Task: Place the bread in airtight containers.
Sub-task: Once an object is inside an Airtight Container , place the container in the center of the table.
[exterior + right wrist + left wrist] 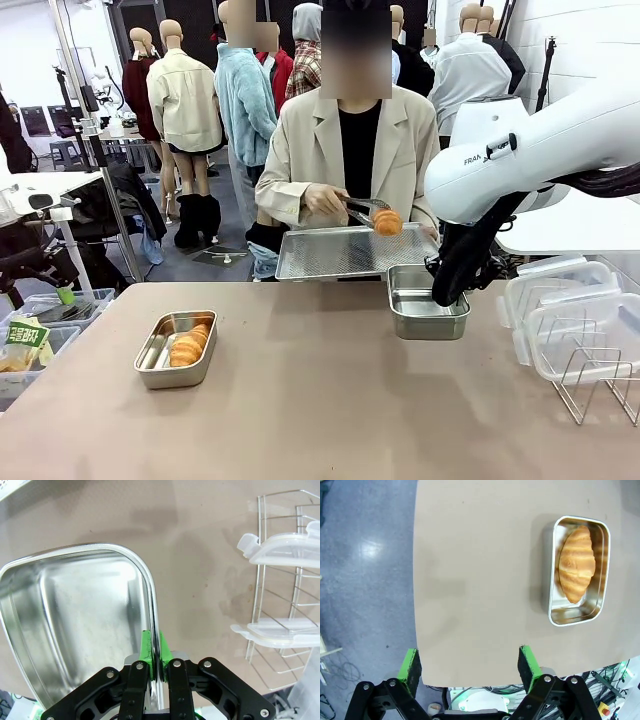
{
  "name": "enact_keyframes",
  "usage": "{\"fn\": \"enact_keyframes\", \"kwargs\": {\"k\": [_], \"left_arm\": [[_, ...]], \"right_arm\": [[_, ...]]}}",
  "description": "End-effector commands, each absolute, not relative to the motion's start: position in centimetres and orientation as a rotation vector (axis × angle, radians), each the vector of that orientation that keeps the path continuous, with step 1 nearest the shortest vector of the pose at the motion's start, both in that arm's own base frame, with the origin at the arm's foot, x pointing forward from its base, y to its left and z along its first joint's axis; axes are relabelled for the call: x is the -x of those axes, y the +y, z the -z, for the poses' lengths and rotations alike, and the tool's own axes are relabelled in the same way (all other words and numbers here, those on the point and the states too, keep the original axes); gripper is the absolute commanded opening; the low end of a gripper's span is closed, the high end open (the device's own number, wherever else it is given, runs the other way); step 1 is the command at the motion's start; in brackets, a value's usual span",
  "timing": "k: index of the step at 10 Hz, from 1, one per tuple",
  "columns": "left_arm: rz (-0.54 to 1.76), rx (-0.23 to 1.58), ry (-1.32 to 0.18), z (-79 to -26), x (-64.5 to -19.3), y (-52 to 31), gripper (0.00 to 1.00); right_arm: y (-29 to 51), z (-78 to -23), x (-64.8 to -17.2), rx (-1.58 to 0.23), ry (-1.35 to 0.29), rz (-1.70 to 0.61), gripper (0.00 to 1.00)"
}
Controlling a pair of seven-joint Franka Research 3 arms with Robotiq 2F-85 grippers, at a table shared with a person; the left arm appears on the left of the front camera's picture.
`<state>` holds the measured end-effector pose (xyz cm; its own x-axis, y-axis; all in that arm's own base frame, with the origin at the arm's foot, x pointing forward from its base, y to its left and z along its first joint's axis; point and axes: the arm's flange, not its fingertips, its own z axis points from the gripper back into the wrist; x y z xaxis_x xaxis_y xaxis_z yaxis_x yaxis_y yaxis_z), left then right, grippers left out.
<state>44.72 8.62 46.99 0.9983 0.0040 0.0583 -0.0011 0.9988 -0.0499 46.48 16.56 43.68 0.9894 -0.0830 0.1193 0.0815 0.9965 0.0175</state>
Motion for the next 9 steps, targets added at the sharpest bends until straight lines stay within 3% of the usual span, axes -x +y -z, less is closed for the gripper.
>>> {"fn": "enact_keyframes", "kwargs": {"k": [1,9], "left_arm": [[-0.022,0.037,-0.072,-46.86,-44.73,8.65,1.0],[-0.022,0.037,-0.072,-46.86,-44.73,8.65,1.0]], "right_arm": [[16.61,-43.6,-46.16,-0.015,-0.138,0.094,0.0],[16.61,-43.6,-46.16,-0.015,-0.138,0.094,0.0]]}}
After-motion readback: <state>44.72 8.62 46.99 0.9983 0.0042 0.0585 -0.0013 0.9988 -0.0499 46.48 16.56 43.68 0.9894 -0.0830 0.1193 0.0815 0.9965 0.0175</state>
